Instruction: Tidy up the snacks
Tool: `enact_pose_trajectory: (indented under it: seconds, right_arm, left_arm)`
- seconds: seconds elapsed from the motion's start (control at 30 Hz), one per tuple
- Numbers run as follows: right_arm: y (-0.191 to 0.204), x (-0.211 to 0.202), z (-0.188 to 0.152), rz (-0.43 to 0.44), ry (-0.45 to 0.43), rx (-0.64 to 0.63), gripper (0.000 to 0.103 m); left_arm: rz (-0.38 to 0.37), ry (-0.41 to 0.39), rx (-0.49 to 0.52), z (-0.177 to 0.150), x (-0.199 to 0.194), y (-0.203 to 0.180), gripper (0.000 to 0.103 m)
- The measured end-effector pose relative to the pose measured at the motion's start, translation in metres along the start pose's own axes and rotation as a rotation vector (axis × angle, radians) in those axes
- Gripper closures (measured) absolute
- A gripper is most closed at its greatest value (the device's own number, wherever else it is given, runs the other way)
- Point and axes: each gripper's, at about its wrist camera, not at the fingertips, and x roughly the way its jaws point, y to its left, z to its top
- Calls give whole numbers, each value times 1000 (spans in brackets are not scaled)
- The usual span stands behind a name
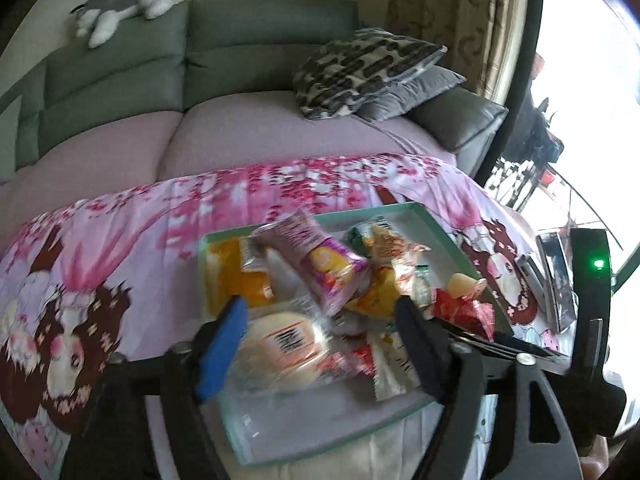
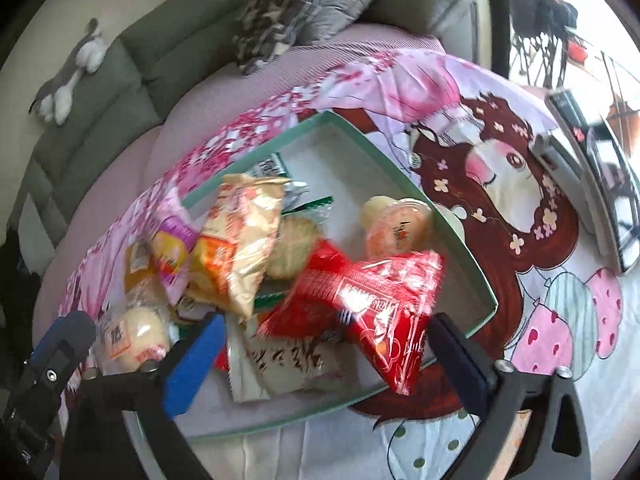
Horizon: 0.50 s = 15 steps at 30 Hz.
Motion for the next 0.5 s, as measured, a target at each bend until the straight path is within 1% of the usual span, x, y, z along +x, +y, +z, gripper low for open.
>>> enact_pose_trajectory:
  seconds: [0.03, 0.13, 0.2, 0.27, 0.33, 0.5]
  right_arm:
    - [2, -4, -2, 3, -5, -11, 0]
    - [7, -17, -10, 12, -25, -40, 0]
    - [11, -22, -15, 12, -33, -64, 0]
    - [17, -27, -21, 10, -35, -96, 0]
    - [24, -29, -28, 10, -31, -128, 0]
    - [43, -30, -48, 5, 1, -228, 0]
  left_arm:
    - [14, -2, -11, -3, -3, 5, 17]
    - [77, -7, -56, -17, -12, 24, 12]
    - [125, -8, -93, -28, -18, 39, 5]
    - [171, -1, -119, -38, -24, 52, 2]
    - [225, 22, -136, -52, -29, 66, 2]
    - [297, 77, -150, -68, -37, 88, 2]
